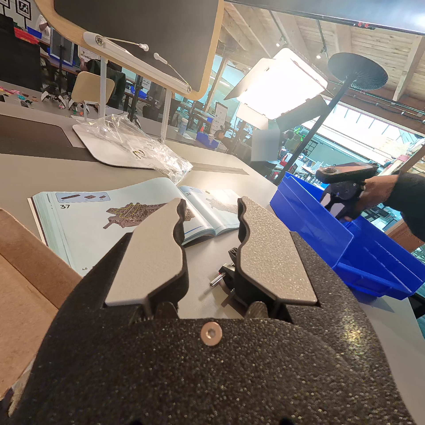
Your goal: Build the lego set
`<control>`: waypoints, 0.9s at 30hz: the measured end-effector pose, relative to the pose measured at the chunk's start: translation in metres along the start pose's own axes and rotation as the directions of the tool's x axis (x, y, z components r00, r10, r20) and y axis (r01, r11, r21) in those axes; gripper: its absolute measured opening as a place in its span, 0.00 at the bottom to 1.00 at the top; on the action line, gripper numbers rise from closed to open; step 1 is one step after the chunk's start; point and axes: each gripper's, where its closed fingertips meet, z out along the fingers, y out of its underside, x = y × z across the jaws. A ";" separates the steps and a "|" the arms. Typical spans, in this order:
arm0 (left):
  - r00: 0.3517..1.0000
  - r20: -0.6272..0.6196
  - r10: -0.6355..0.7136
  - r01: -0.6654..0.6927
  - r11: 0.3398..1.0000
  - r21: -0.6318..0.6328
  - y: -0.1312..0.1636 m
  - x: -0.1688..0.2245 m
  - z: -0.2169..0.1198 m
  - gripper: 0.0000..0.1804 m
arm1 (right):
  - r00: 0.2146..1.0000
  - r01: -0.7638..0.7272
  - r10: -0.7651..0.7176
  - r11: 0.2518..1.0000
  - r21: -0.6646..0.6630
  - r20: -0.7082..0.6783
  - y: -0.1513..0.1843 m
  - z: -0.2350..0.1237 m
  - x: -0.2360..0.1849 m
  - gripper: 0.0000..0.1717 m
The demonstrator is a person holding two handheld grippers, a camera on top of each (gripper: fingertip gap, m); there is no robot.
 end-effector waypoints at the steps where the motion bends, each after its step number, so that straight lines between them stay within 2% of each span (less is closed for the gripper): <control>1: 1.000 0.000 0.000 0.000 1.000 0.000 0.000 0.000 0.000 0.25 | 1.000 0.005 -0.005 1.000 0.018 -0.006 -0.001 -0.007 -0.004 0.05; 4: 1.000 -0.002 -0.001 0.001 1.000 0.002 0.000 0.000 0.000 0.25 | 0.999 0.036 -0.034 0.994 0.100 -0.026 -0.010 -0.033 -0.027 0.05; 8: 1.000 -0.001 0.001 -0.001 1.000 0.007 -0.001 0.000 -0.001 0.25 | 0.992 0.122 -0.112 0.960 0.251 -0.051 -0.036 -0.079 -0.080 0.05; 12: 1.000 0.003 0.016 -0.016 1.000 0.012 -0.002 0.002 -0.001 0.25 | 0.982 0.187 -0.184 0.885 0.427 -0.048 -0.079 -0.115 -0.149 0.05; 15: 0.999 0.002 0.034 -0.034 0.999 0.013 -0.003 0.004 -0.001 0.25 | 0.979 0.181 -0.203 0.820 0.543 -0.020 -0.114 -0.123 -0.199 0.05; 18: 0.999 0.000 0.048 -0.048 0.999 0.019 -0.003 0.006 -0.001 0.24 | 0.986 0.136 -0.164 0.789 0.599 -0.007 -0.146 -0.111 -0.233 0.05; 21: 0.999 -0.004 0.046 -0.046 0.998 0.036 -0.004 0.007 -0.003 0.24 | 0.995 0.076 -0.103 0.801 0.593 0.011 -0.172 -0.083 -0.252 0.05; 24: 1.000 -0.013 0.027 -0.026 0.998 0.057 -0.007 0.007 -0.006 0.24 | 0.998 0.053 -0.027 0.832 0.552 -0.056 -0.185 -0.052 -0.246 0.05; 27: 1.000 -0.017 0.019 -0.018 0.998 0.064 -0.008 0.007 -0.007 0.24 | 0.998 0.014 0.017 0.849 0.528 -0.055 -0.193 -0.029 -0.242 0.05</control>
